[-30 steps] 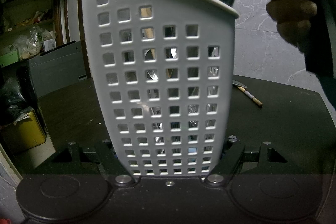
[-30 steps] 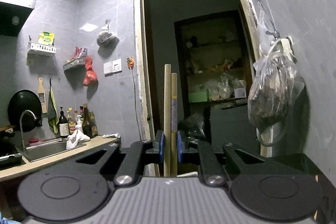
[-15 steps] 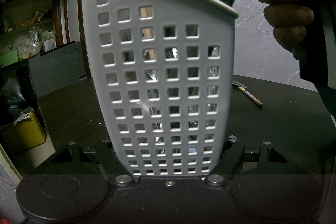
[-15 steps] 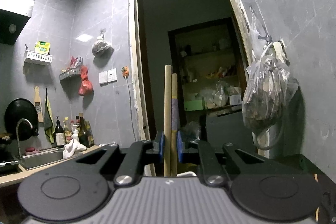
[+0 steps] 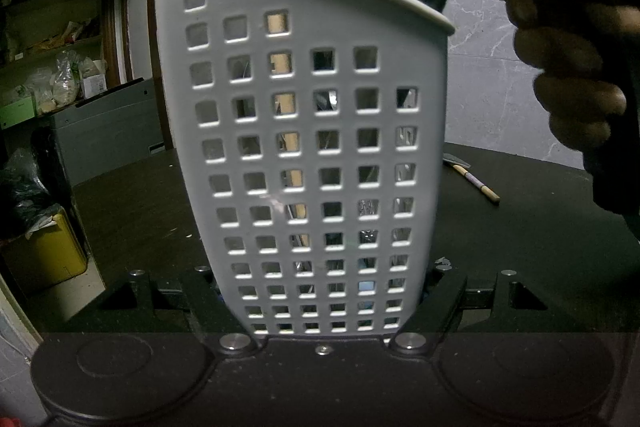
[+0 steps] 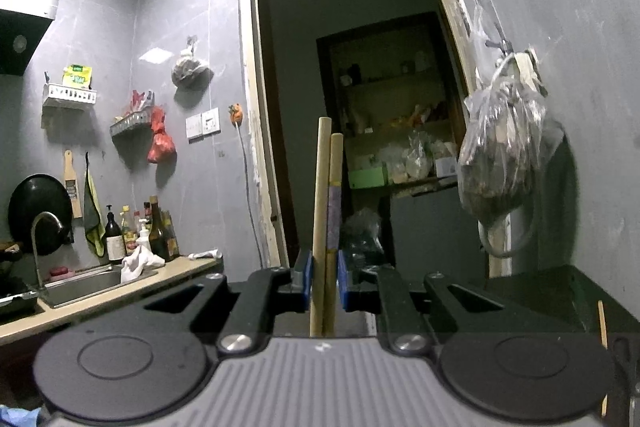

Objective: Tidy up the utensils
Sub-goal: 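Lower the chopsticks into the caddy and open the right tool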

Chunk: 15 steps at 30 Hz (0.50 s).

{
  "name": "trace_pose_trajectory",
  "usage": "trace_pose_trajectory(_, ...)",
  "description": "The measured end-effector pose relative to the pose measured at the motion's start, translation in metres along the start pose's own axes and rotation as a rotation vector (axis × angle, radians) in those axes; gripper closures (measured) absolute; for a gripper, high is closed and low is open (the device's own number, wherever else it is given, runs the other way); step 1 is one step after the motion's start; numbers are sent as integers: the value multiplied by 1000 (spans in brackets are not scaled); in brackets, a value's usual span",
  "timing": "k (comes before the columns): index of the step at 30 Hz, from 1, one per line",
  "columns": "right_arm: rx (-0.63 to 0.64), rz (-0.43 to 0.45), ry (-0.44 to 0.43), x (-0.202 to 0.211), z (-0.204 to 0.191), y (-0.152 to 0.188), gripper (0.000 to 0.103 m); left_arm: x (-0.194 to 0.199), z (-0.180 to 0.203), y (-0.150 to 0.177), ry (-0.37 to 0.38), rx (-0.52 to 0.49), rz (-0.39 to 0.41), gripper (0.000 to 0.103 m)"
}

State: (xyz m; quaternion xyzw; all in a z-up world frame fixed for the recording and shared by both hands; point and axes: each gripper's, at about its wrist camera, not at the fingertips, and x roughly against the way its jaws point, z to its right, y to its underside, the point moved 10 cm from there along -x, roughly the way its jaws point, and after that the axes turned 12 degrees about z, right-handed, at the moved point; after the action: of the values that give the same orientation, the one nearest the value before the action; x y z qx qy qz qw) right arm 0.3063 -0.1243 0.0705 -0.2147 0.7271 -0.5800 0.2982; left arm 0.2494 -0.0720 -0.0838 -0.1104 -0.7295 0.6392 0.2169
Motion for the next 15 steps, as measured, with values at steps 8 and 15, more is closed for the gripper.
trace_pose_trajectory(8,-26,-40,-2,13,4,13,42,0,-1,-1,-1,0,0,27)
trace_pose_trajectory(15,-51,-43,-31,26,-1,17,17,0,0,0,0,0,0,27)
